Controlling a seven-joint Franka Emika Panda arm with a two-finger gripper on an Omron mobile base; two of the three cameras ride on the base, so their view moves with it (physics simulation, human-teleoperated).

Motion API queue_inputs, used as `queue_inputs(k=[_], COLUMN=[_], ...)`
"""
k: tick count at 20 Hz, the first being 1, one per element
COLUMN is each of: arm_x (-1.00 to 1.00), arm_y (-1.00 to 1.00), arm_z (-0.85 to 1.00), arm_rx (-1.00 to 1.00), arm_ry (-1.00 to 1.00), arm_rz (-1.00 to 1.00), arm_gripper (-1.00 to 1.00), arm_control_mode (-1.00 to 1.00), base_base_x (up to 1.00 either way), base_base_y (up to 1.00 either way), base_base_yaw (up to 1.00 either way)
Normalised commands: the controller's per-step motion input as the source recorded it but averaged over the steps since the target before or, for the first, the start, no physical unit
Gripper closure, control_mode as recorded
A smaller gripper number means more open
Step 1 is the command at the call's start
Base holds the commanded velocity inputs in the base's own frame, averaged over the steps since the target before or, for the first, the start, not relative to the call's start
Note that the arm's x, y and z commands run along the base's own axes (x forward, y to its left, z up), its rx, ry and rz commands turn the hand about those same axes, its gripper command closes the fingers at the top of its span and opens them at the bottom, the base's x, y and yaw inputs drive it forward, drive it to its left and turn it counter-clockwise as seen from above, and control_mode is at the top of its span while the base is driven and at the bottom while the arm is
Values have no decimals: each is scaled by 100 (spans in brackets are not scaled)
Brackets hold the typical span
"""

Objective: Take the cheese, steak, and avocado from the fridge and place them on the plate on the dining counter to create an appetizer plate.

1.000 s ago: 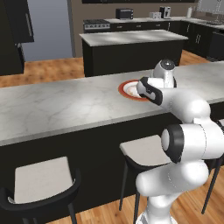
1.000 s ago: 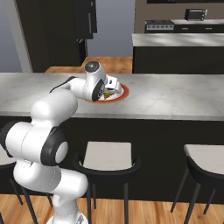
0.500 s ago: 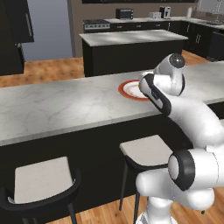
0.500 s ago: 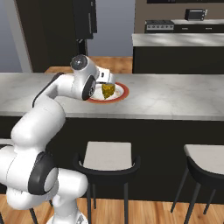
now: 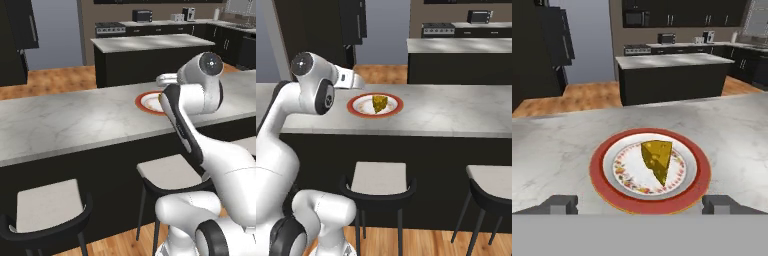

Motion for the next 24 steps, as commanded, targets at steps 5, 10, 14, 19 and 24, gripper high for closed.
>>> queue_inputs(k=[5,10,14,19,24], arm_x=[-100,-100,-68,-28,-6], arm_y=[8,4,1,0,0], arm_z=[47,7,-53,-46,0], arm_rx=[11,4,0,0,0], arm_ry=[20,17,20,13,1], arm_rz=[-4,-5,-4,-4,0], arm_gripper=[-100,-100,-100,-100,-100], arm_control_mode=[-100,-100,-100,-100,100], base_base_x=[0,0,0,0,-18], base_base_y=[0,0,0,0,0], base_base_yaw=[0,0,0,0,0])
